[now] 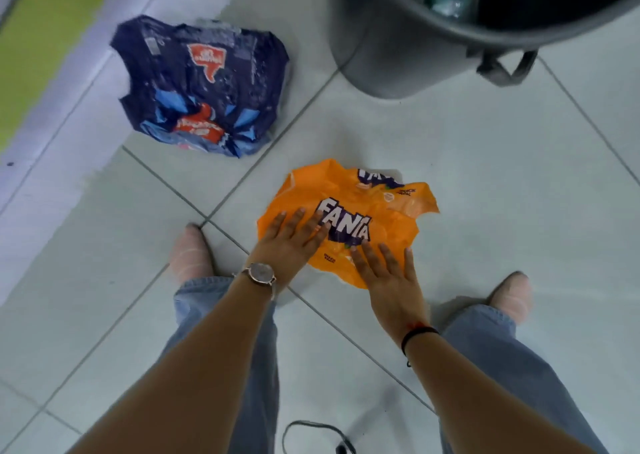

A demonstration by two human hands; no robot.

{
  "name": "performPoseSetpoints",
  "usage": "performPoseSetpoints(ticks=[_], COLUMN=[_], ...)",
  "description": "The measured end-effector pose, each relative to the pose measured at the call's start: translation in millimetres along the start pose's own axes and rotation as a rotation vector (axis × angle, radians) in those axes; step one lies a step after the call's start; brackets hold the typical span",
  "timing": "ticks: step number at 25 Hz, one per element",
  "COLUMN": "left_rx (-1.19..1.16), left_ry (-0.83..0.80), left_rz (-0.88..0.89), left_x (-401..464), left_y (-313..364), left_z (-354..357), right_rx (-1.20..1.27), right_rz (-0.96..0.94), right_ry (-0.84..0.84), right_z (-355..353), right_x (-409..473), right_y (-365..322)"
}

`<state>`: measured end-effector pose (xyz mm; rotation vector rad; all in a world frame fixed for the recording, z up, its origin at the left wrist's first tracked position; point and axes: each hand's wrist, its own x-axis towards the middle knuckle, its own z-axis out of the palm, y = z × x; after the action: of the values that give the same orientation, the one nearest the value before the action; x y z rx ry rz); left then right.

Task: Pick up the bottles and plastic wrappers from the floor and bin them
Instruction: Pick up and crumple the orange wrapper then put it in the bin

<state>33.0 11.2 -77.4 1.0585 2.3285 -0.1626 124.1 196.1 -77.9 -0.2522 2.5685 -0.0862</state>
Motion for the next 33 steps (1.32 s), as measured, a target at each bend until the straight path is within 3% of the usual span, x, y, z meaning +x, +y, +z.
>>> performPoseSetpoints(ticks=[6, 9, 11, 14, 18, 21, 26, 33], left_rx=[0.004, -0.057, -0.066, -0.127, -0.068, -0.007, -0.12, -0.201], left_ry=[0.08, 0.082, 0.123, -0.099, -0.312, -0.286, -0.223, -0.227], left_rz=[-0.235, -0.333, -0.394, -0.502, -0.467, -0.441, -0.518, -0.524], left_x=[-24, -19, -11, 2, 17, 29, 50, 29], left_y=[-119, -174, -203, -240, -259, -254, -246, -238], left_z=[-47, -47, -43, -24, 0, 17, 27, -6], right_rx=[0.043, -0.017, 0.001, 0.054, 0.02, -0.004, -0.053, -0.081], right_rz=[-0.051, -0.092, -0.149, -0.152, -0.11, -0.09, -0.128, -0.205], right_ry=[0.033, 0.136, 0.104, 0.007, -0.123, -0.115, -0.073, 0.048], right_z=[-78, -106, -115, -108, -77, -62, -59, -112], right_x=[108, 171, 203, 240, 260, 268, 281, 277], right_y=[-59, -75, -85, -98, -108, -111, -106, -99])
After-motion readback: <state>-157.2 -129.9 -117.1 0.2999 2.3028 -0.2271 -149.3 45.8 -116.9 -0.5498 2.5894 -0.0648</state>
